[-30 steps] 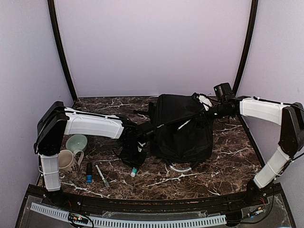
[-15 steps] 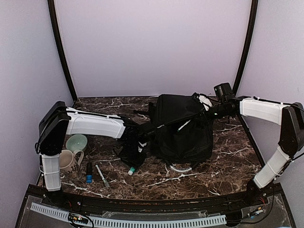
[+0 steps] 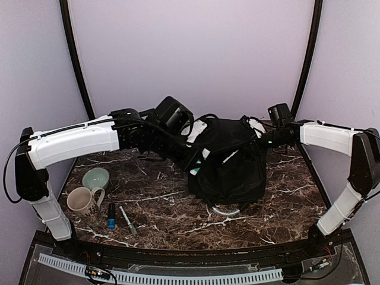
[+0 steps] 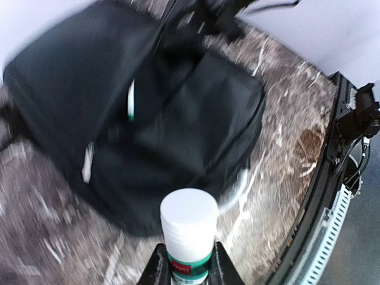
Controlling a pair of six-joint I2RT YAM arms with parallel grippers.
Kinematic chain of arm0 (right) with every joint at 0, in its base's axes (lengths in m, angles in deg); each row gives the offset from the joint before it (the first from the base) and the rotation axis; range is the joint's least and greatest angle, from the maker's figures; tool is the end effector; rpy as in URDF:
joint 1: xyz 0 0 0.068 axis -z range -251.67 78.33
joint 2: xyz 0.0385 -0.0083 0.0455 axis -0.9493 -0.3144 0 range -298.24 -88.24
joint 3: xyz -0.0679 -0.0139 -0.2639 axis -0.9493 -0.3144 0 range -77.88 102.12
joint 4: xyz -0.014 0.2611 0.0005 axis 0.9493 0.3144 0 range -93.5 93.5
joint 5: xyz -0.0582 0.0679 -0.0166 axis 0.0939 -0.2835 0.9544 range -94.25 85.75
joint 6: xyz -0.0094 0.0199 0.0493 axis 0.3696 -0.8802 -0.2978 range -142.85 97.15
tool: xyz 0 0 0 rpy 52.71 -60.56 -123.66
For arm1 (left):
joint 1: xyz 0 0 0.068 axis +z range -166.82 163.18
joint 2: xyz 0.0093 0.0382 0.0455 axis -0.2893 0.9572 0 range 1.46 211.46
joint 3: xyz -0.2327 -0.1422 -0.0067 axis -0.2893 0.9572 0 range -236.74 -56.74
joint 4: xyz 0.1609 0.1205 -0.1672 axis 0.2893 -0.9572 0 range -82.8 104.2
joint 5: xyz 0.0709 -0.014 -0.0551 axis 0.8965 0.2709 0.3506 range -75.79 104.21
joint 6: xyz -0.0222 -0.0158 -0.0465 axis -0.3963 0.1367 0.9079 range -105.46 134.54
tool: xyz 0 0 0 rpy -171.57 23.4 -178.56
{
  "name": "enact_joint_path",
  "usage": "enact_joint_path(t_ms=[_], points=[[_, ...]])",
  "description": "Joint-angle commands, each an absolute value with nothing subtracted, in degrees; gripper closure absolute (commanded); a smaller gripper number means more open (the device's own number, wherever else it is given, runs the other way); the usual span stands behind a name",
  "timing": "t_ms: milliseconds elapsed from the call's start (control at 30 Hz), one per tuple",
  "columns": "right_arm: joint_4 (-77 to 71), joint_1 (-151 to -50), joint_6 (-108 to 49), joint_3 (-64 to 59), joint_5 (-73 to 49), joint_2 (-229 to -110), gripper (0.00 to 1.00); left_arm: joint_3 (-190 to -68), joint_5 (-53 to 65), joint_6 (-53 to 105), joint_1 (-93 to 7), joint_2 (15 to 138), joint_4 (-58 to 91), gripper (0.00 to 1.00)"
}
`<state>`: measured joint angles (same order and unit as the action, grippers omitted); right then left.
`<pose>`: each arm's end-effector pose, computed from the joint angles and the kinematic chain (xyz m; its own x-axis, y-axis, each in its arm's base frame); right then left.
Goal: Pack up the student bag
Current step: Place the stationery in the student bag.
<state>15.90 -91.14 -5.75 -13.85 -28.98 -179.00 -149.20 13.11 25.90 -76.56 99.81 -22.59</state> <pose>0.3186 0.1284 0.2442 -0.4803 -0.4530 -0.7511 -0.7503 0.6557 0.0843 0.1953 -0.3361 0.3349 -0.5063 0.4772 -0.7183 0.7864 0.5973 -0.1576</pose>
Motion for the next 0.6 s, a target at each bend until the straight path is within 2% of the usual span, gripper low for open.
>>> enact_joint_path(t_ms=[0,333,567], points=[[15.41,-91.12,-7.38,-10.11,-32.48,-176.52,1.0,-154.81,12.22,9.56,-77.49,103.16,-11.34,1.0],[15.33,-91.23,-7.05,-10.99,-34.67,-173.94,1.0,-162.04,9.08,-4.39,-77.64,116.57,-3.57,1.0],[16.1,-91.25,-6.06,-10.73,-35.71,-174.77,1.0,-172.63,21.64,-10.55,-77.64,129.3,-1.06,1.0]])
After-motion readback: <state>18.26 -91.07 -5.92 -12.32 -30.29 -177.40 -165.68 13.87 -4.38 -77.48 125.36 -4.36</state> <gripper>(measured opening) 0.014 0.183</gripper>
